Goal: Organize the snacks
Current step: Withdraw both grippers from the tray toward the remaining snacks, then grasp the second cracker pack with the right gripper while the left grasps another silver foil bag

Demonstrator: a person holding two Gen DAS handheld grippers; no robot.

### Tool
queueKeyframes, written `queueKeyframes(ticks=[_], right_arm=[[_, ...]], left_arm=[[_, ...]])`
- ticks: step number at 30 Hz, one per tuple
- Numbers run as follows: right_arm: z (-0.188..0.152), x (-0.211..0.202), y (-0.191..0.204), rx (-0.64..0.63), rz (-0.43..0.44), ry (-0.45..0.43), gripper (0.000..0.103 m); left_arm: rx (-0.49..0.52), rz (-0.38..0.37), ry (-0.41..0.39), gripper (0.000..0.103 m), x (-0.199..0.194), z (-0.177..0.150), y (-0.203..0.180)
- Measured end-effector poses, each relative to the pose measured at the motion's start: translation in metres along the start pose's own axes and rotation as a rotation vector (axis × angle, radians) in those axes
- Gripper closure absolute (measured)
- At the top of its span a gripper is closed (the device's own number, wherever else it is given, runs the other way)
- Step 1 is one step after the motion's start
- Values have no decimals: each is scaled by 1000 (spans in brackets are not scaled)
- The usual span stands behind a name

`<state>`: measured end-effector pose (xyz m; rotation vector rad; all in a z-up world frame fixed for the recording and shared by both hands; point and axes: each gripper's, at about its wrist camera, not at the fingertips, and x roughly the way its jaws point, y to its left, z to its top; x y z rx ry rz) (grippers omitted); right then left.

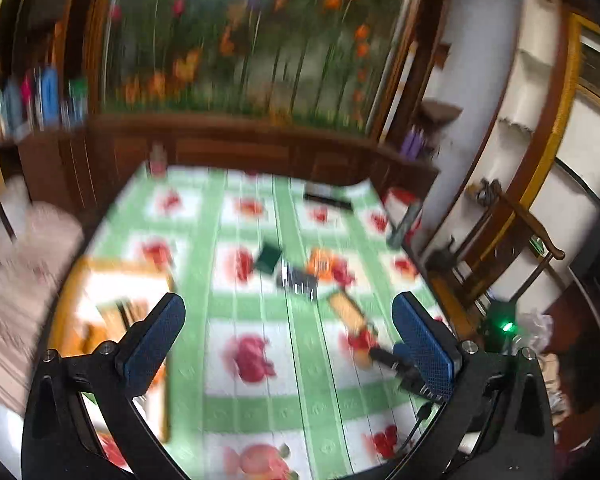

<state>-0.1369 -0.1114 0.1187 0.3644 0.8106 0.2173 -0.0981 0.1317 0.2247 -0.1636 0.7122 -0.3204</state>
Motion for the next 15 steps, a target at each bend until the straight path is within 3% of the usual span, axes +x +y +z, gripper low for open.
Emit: queueKeyframes(ticks=[8, 15], right_arm=[[10, 34, -66, 210, -141, 22, 45], [37, 80, -107, 319, -267, 24, 43]], left_arm=[[-131, -61, 145, 0, 78, -20, 47], [-82, -42, 286, 0, 127, -37, 62]])
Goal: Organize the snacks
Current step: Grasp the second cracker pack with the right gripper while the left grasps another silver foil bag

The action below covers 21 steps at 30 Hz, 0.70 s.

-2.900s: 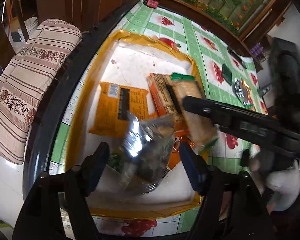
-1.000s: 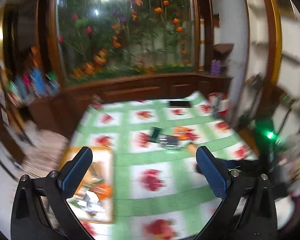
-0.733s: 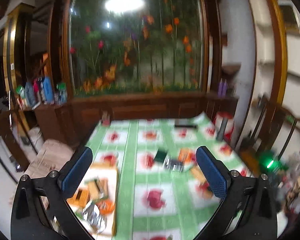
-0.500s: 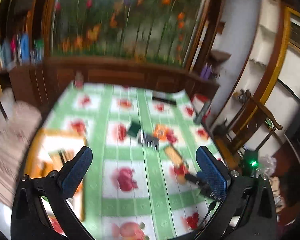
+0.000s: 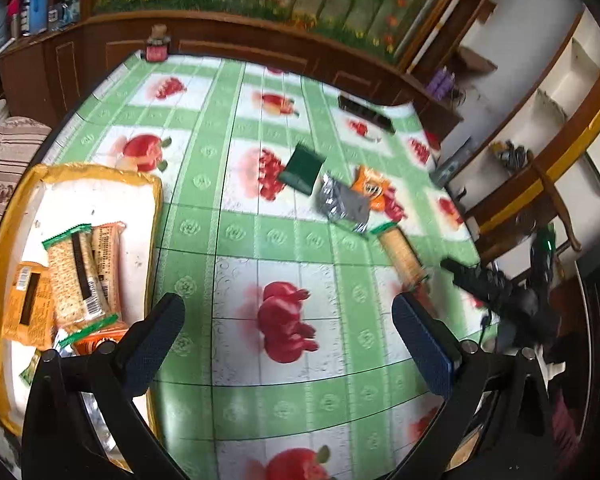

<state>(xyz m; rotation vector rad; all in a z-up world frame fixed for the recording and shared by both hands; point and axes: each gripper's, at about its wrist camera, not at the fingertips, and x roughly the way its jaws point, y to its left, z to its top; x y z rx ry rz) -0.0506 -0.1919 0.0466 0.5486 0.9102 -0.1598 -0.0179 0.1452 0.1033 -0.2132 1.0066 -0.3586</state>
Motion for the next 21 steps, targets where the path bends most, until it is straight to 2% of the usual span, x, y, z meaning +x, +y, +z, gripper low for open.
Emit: queueKeyframes(ticks=[3, 6, 11, 14, 15, 17, 19, 21], right_arm=[[13, 27, 6, -11, -28, 9, 43], [26, 47, 15, -4, -46, 20, 43], [52, 71, 65, -78, 67, 59, 44], [68, 97, 103, -165, 53, 71, 51], [72, 108, 117, -202, 28, 73, 61], [75, 128, 136, -256, 21, 105, 68], [70, 151, 149, -313, -32, 153, 66], [59, 155, 149, -315, -36, 198, 71]], left_arm=[[10, -9, 46, 0, 14, 5, 7], [21, -18, 51, 0, 19, 10, 13], [-1, -41, 82, 0, 29, 12, 29], [-9, -47, 103, 0, 33, 12, 34], [-14, -53, 112, 0, 35, 11, 36], [-16, -58, 122, 0, 37, 11, 38], [-11, -55, 126, 0, 37, 10, 40], [-9, -51, 120, 0, 37, 11, 43]])
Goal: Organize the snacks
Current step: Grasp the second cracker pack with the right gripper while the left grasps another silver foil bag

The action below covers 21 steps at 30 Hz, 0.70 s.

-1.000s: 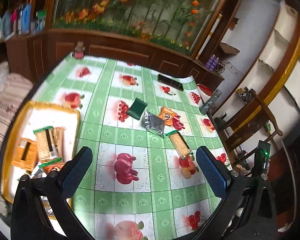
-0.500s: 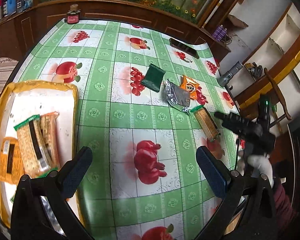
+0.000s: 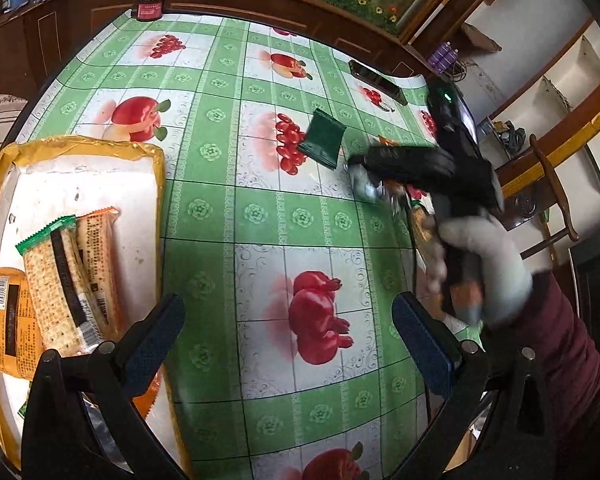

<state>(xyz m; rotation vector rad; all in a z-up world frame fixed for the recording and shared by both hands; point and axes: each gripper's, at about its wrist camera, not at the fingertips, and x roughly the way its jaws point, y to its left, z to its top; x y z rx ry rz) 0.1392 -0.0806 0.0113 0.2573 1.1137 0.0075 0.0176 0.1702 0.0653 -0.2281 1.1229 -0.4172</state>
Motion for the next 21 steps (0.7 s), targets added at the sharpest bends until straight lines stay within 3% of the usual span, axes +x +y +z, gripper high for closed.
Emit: queueKeyframes(ticks=[6, 8, 10, 12, 15, 21], right_arm=[[-66, -18, 11, -3, 181, 150, 69], [-78, -37, 2, 4, 225, 117, 70], [-83, -68, -24, 35, 180, -18, 60], [-86, -89, -52, 62, 80, -123, 30], [-88, -93, -89, 92, -24, -145, 28], [-87, -72, -108, 93, -46, -104, 29]], left_arm=[[-28, -16, 14, 0, 10, 5, 4], [-9, -16, 19, 0, 14, 4, -2], [11, -15, 32, 0, 20, 2, -9], [28, -22, 59, 0, 28, -2, -15], [46, -21, 111, 0, 46, -9, -29], [12, -30, 167, 0, 75, -16, -52]])
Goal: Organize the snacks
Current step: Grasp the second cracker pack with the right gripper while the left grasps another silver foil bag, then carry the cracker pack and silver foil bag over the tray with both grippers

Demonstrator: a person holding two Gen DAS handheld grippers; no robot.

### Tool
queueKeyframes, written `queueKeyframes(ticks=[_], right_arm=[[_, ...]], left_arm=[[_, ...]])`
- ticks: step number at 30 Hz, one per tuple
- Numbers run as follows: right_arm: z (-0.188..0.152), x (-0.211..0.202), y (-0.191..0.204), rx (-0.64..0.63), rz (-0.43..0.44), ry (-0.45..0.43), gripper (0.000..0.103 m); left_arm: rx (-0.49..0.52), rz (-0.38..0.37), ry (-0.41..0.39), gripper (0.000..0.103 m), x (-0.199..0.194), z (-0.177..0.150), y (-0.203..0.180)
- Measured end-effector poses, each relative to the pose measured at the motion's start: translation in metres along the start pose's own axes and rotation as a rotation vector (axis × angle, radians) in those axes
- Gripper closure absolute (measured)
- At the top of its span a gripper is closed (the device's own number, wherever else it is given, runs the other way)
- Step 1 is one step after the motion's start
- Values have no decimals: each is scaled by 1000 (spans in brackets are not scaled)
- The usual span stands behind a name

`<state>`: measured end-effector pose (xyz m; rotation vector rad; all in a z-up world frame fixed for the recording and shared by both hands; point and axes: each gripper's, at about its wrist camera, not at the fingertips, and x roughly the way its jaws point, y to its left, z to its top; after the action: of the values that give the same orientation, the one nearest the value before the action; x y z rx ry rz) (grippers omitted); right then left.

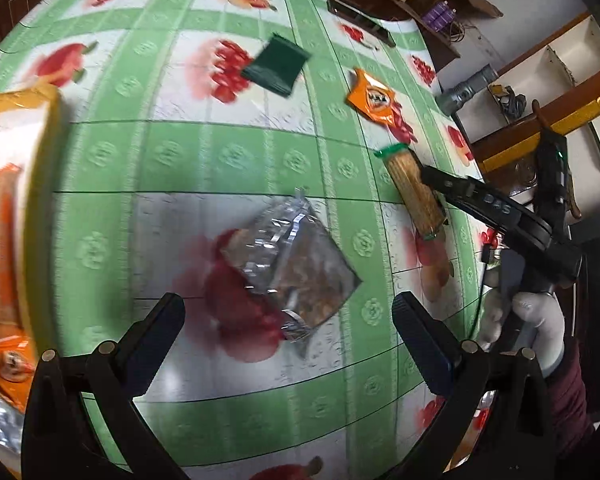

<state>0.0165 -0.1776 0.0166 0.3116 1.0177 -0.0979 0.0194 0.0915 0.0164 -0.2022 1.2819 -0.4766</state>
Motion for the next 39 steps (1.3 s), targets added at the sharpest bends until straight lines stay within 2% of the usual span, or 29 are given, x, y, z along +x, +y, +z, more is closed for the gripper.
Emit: queueKeyframes(ticks=[4, 5, 8, 10, 11, 12, 17, 22, 24, 27, 28, 29, 30, 34, 39], right_arm=[[3, 20, 11, -51, -28, 41, 29], [3, 22, 12, -57, -25, 42, 33], [1, 23, 17, -55, -31, 49, 53], [-1, 21, 17, -35, -32, 56, 54], [-4, 18, 15, -17, -34, 59, 54], [-8, 15, 12, 1, -33, 62, 54], [-35, 0, 7, 40, -9, 86, 53], [-56, -6, 22, -3, -6, 86, 48], [-54, -3, 27, -13, -6, 90, 42], [-53, 0, 35, -53, -37, 94, 41], [-54, 1, 38, -71, -45, 92, 41], [-55, 1, 40, -84, -46, 90, 45], [-56, 0, 41, -98, -49, 85, 55], [-61, -5, 39, -84, -5, 81, 55], [-69, -11, 29, -32, 52, 90, 56]], left_arm=[[5, 24, 27, 0, 20, 3, -7], [11, 39, 32, 0, 25, 4, -9], [71, 91, 21, 0, 30, 10, -16], [137, 146, 14, 2, 33, 13, -20], [174, 168, 11, 6, 33, 13, -20], [190, 169, 16, 7, 33, 13, -20], [178, 140, 38, 7, 28, 6, -11], [156, 197, 30, 0, 37, 8, -21], [183, 238, 15, 0, 43, 10, -29], [266, 258, 17, 0, 49, 5, -40], [286, 271, 20, 1, 49, 3, -41], [313, 285, 15, 8, 47, 0, -42], [325, 296, 9, 17, 45, -1, -43], [256, 218, 10, 25, 30, 4, -28], [178, 175, -13, 25, 7, 1, -10]])
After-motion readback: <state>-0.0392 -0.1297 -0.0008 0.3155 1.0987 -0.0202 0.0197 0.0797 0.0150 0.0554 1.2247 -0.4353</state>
